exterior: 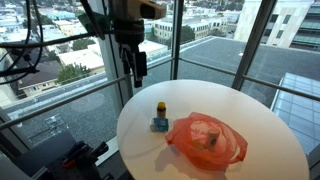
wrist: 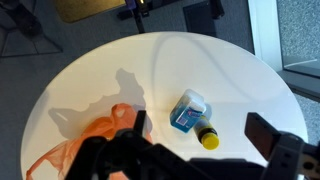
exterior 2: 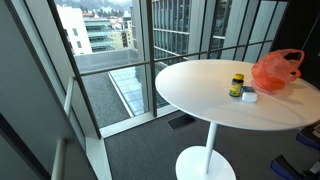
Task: Remove the white medicine bottle from the plastic bag and place it on the table
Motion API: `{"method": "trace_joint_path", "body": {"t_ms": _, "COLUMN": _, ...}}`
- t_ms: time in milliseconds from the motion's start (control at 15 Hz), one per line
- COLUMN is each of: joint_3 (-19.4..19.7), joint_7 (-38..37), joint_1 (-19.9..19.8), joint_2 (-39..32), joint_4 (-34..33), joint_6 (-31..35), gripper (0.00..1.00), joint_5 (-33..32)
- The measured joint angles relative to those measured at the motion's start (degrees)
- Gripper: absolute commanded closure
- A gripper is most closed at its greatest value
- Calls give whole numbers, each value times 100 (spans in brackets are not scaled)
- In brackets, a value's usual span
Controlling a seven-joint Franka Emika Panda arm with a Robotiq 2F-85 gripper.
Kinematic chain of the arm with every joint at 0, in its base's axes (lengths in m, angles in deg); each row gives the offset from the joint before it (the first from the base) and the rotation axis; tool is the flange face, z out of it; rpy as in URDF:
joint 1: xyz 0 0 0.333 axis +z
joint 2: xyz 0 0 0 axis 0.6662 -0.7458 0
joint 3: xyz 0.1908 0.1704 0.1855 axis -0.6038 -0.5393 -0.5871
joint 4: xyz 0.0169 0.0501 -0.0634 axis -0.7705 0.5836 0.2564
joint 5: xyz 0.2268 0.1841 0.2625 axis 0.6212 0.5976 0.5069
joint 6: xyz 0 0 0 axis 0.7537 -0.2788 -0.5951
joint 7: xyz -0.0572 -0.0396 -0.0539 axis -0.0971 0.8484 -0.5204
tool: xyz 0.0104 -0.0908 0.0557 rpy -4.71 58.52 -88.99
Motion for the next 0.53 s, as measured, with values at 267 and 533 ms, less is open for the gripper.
{"method": "trace_joint_path", "body": {"t_ms": 267, "joint_3": 253, "joint_7": -171, "joint_1": -361, "joint_2": -55, "joint_4": -172, "joint_6": 83, "gripper": 0, "joint_5": -156}}
{"method": "trace_joint_path", "body": {"t_ms": 533, "joint_3": 331, "joint_7": -196, "joint_1": -467, "joint_2": -163, "joint_4": -280, "joint_6": 116, "gripper": 0, "joint_5": -192}}
